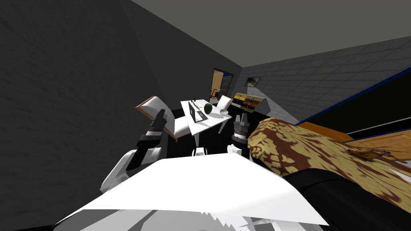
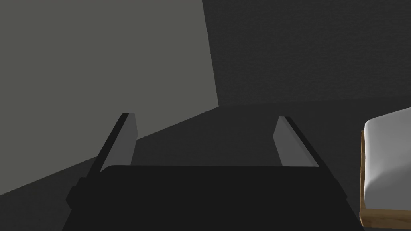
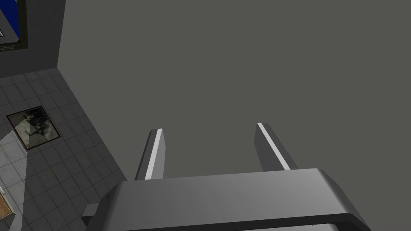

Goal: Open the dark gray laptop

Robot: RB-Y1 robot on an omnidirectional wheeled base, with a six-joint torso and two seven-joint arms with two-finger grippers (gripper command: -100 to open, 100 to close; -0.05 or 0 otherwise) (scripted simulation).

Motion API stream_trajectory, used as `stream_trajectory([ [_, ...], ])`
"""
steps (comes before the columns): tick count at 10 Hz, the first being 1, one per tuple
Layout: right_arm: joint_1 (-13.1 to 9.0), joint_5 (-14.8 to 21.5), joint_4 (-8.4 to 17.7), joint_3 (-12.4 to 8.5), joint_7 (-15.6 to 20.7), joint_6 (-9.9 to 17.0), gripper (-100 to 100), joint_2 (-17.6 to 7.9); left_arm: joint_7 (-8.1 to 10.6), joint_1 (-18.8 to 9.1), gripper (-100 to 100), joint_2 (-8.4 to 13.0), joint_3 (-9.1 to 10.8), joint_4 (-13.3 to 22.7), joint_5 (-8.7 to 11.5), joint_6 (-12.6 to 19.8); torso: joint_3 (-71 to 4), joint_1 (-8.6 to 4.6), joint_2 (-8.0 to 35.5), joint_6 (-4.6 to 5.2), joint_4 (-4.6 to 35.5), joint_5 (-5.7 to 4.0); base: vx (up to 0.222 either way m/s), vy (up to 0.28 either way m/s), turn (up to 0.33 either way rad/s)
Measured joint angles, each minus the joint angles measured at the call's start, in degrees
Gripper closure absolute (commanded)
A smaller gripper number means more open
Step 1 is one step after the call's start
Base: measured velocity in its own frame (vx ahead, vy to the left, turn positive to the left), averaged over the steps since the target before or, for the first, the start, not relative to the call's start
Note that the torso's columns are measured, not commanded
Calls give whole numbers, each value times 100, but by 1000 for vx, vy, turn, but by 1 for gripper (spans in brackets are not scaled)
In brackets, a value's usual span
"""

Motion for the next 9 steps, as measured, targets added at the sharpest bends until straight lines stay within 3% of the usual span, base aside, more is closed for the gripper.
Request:
stream_trajectory([
  [9, 0, 0, 0, 0, 0, 0, 0, 0, 278, -291, -100, 655, 170, 86, -463, 1430, -3, -4, -5, 1, -2, -1, -13, -19, -11],
])
